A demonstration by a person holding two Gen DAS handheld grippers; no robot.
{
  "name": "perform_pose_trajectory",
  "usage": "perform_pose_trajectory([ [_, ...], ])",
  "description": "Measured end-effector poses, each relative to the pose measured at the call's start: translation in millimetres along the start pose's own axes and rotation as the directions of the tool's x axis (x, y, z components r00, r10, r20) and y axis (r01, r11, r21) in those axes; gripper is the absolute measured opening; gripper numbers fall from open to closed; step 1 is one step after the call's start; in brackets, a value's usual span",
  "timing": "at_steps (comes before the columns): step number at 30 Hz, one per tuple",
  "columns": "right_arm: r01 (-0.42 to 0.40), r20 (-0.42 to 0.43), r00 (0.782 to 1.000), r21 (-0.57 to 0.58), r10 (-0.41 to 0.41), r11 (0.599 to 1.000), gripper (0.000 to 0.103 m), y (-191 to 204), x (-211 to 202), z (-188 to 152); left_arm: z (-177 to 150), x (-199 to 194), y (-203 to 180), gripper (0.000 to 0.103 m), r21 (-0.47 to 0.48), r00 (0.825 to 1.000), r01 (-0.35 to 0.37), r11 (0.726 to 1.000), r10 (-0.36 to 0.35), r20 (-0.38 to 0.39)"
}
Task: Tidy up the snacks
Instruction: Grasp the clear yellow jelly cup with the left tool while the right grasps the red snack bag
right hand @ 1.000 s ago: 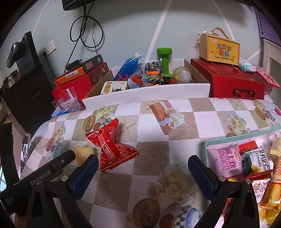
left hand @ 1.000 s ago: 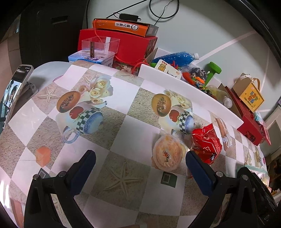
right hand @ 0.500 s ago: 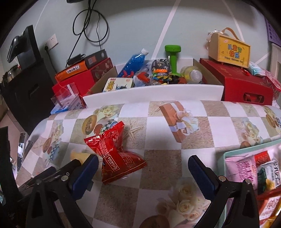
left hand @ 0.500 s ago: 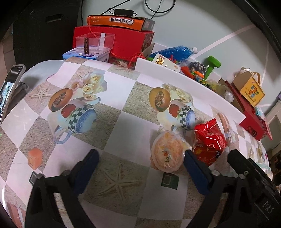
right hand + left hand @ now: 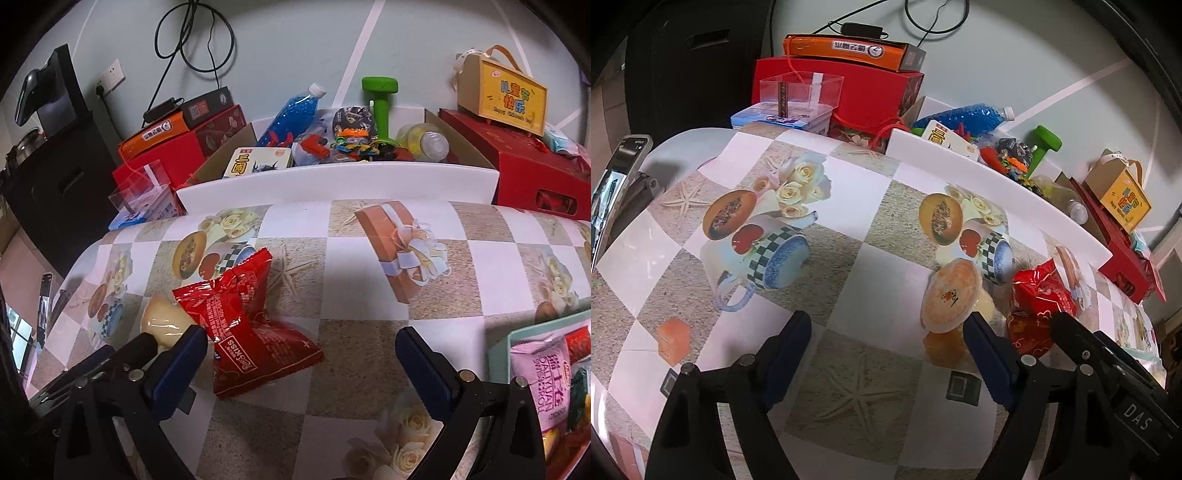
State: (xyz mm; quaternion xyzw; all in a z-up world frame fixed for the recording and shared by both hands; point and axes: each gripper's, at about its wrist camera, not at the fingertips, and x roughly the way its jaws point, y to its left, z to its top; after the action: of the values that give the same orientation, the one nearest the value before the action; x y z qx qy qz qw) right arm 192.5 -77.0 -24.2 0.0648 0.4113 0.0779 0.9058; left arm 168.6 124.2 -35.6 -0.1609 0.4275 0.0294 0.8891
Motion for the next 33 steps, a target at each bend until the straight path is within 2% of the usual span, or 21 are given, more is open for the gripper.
perform_pose_trajectory([
  [6, -0.030, -0.005, 1.000, -0.009, 0.030, 1.000, 0.102, 4, 7, 1, 0, -2, 4, 0.083, -0.011, 1.000, -0.019, 1.000, 0.019, -0.003],
  [8, -0.032, -0.005, 0.999, -0.011, 0.032, 0.999, 0.095, 5, 8, 1, 1, -4, 8, 0.083, -0.022, 1.000, -0.014, 1.000, 0.014, -0.005],
  [14, -0.044, -0.002, 0.999, -0.030, 0.044, 0.999, 0.088, 11, 12, 1, 3, -11, 11, 0.083, -0.033, 1.000, -0.004, 0.999, 0.005, 0.015],
  [19, -0.061, -0.024, 0.998, -0.029, 0.061, 0.998, 0.077, 11, 20, -2, 3, -9, 4, 0.083, -0.006, 1.000, 0.002, 1.000, -0.002, 0.013],
  [22, -0.061, -0.013, 0.998, -0.005, 0.061, 0.998, 0.076, 5, 17, -2, 3, -8, 0, 0.083, 0.005, 1.000, 0.012, 1.000, -0.012, 0.012],
  [25, -0.064, -0.012, 0.998, 0.018, 0.064, 0.998, 0.066, -2, 16, -3, 2, -6, -8, 0.083, 0.039, 1.000, 0.021, 0.999, -0.022, 0.006],
  [33, -0.010, -0.012, 1.000, 0.091, 0.011, 0.996, 0.066, -29, 9, -5, -4, 2, -26, 0.083, 0.123, 0.999, 0.029, 0.992, -0.026, -0.031],
])
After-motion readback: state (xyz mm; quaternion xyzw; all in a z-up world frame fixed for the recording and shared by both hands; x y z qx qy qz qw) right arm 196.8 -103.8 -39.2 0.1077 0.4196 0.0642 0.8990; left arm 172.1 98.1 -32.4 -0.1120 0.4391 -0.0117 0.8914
